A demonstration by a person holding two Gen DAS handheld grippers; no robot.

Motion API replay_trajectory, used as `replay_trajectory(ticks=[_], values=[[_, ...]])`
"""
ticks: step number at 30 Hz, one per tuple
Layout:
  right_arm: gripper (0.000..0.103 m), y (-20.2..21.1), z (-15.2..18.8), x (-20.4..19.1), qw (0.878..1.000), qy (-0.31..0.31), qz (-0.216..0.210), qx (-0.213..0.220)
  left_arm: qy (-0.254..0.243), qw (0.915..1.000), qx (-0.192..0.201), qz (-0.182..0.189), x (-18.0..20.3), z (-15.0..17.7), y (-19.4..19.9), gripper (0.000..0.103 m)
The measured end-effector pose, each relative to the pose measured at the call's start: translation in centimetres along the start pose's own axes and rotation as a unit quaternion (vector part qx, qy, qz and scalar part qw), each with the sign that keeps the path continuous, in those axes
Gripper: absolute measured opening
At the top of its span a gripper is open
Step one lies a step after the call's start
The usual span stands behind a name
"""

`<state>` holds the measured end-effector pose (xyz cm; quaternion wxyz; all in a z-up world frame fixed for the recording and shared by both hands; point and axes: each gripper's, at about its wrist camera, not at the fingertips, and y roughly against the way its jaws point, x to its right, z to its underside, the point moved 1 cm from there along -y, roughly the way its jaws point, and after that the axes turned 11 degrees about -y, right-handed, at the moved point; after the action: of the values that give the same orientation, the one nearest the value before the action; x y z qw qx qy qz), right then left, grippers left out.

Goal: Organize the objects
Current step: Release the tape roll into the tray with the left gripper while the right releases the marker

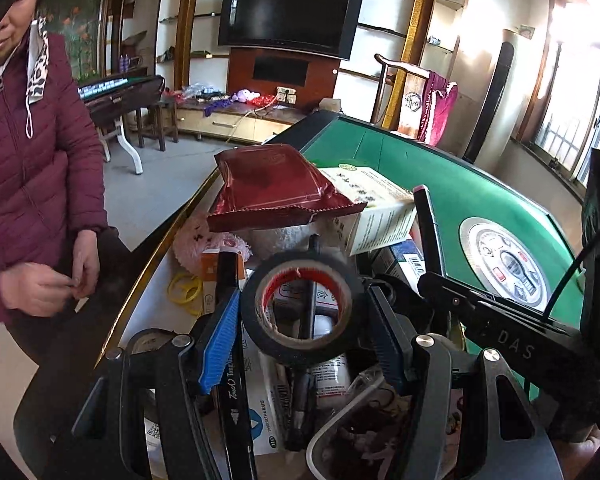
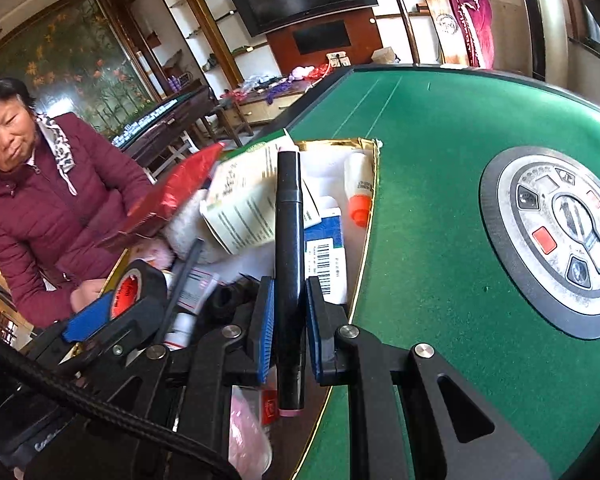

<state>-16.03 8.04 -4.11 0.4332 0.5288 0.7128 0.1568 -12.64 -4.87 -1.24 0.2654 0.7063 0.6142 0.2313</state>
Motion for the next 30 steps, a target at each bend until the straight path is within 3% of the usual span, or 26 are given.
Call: replay_trajectory(ticks=[6, 8, 10, 12, 17, 27, 30], values=[[0.019, 0.3, 0.4, 0.0, 1.0, 0.021, 0.016, -0.004, -0.008, 0.9998, 0.016, 0.004, 0.8, 0.2, 0.7, 0.057], [0.028, 0.9, 0.5, -0.1, 0.999, 0.032, 0.027, 0.005, -0.009, 0.9995, 0.028, -0.004, 0.9, 0.3, 1.2, 0.058], [0.053, 1.9, 0.7, -0.3, 0.998, 0.045, 0.039, 0.027, -0.01, 0.9991, 0.039, -0.012, 1.0, 0.4, 1.8, 0.062], [0.063, 3.0, 1.0, -0.4, 0.996, 0.061, 0.045, 0.048, -0.009, 0.9986, 0.049, -0.017, 0.9, 0.4, 2.3, 0.062], [0.067, 4.7, 1.4, -0.8, 0.992, 0.085, 0.053, 0.078, 0.003, 0.9974, 0.068, -0.025, 0.9, 0.4, 3.6, 0.062], [0.08, 7.2, 2.2, -0.9, 0.987, 0.098, 0.032, 0.122, -0.015, 0.9916, 0.095, -0.086, 1.0, 0.8, 5.7, 0.063], [0.08, 8.1, 2.6, -0.5, 0.987, 0.093, 0.027, 0.131, -0.011, 0.9917, 0.105, -0.074, 0.7, 1.1, 6.5, 0.063]])
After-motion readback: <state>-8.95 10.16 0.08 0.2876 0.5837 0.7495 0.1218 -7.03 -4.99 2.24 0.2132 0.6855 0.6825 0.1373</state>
